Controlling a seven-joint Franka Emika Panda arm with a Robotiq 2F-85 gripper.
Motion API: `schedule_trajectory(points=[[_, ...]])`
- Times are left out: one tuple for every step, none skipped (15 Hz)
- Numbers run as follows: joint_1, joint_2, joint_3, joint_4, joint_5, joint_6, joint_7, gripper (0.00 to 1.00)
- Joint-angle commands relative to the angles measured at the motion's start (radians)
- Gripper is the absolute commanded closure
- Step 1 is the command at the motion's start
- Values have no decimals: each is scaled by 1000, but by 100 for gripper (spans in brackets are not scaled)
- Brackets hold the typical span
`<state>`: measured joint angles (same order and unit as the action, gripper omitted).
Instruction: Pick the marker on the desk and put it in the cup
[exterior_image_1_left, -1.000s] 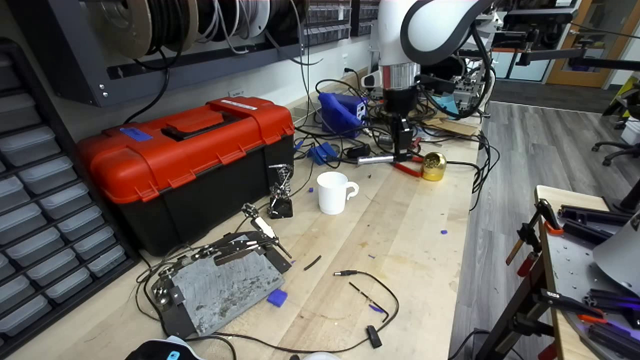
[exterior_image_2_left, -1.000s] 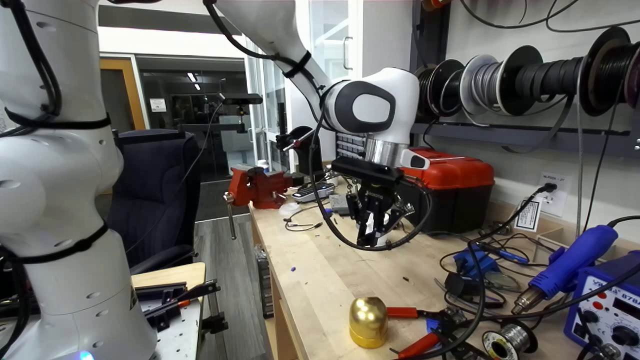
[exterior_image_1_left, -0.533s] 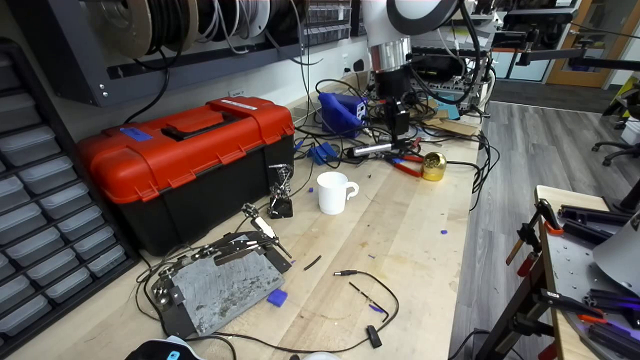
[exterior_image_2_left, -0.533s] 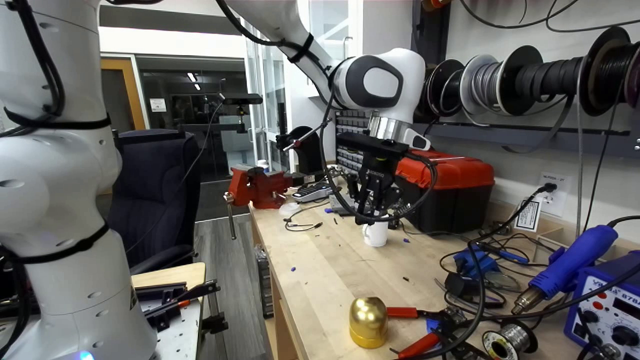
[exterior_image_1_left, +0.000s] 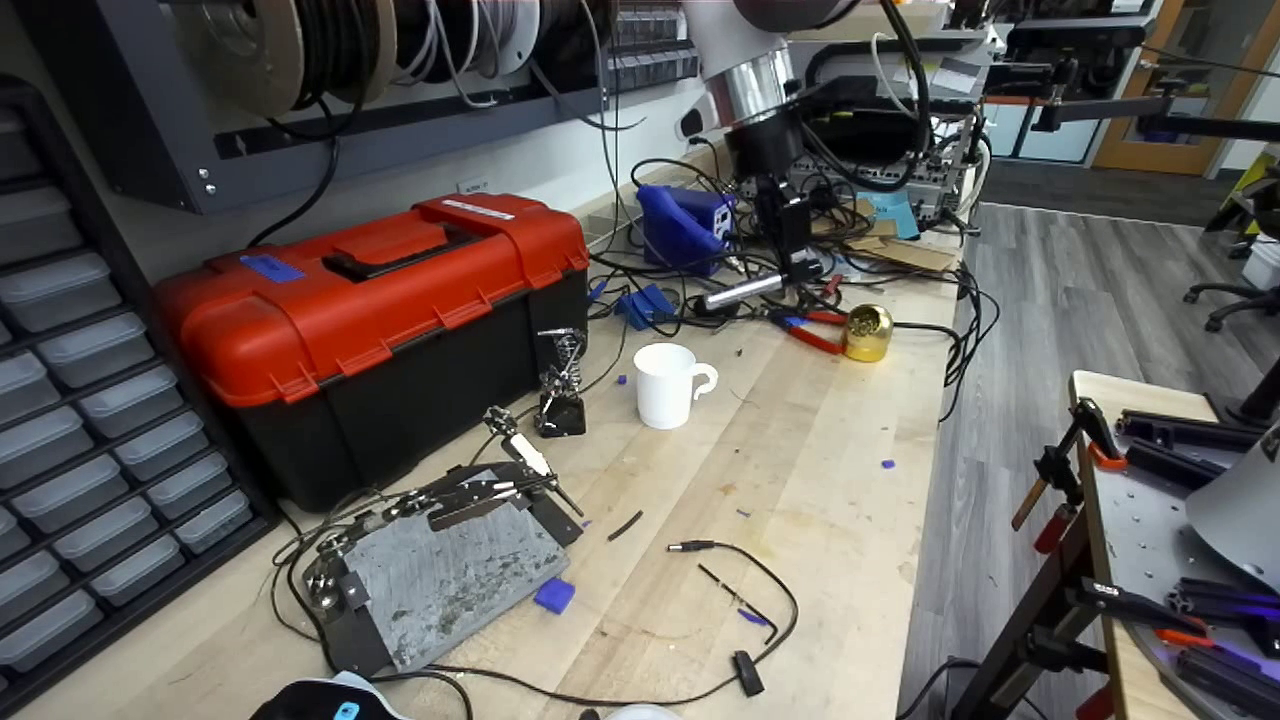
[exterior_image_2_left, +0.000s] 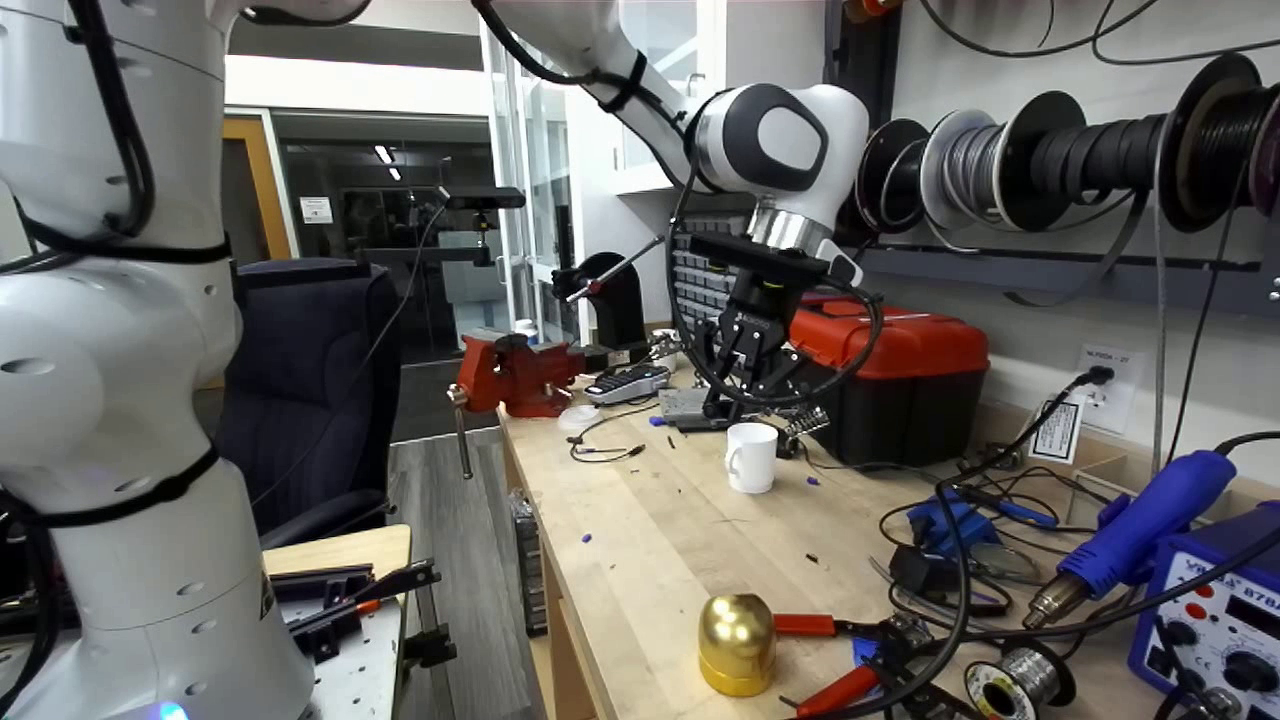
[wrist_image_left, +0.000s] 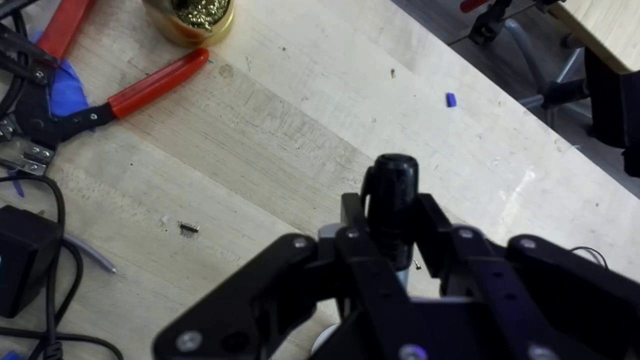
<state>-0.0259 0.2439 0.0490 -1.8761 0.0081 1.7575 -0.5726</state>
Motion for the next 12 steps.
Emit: schedule_trajectory(points=[[7, 90, 12, 127, -20, -118, -12, 93], [10, 113, 17, 155, -25, -138, -11, 93], [12, 129, 21, 178, -31, -151, -10, 93], [15, 141, 26, 198, -42, -156, -10, 93], [19, 150, 30, 217, -52, -152, -11, 93], [23, 161, 34, 234, -61, -145, -13, 93], [27, 174, 38, 256, -66, -148, -12, 93], [31, 188, 42, 278, -71, -154, -11, 93], [35, 199, 46, 298, -76, -161, -12, 93], [38, 211, 50, 317, -80, -169, -11, 93], [42, 222, 52, 337, -85, -182, -10, 93], [47, 236, 54, 360, -92, -203, -8, 93]])
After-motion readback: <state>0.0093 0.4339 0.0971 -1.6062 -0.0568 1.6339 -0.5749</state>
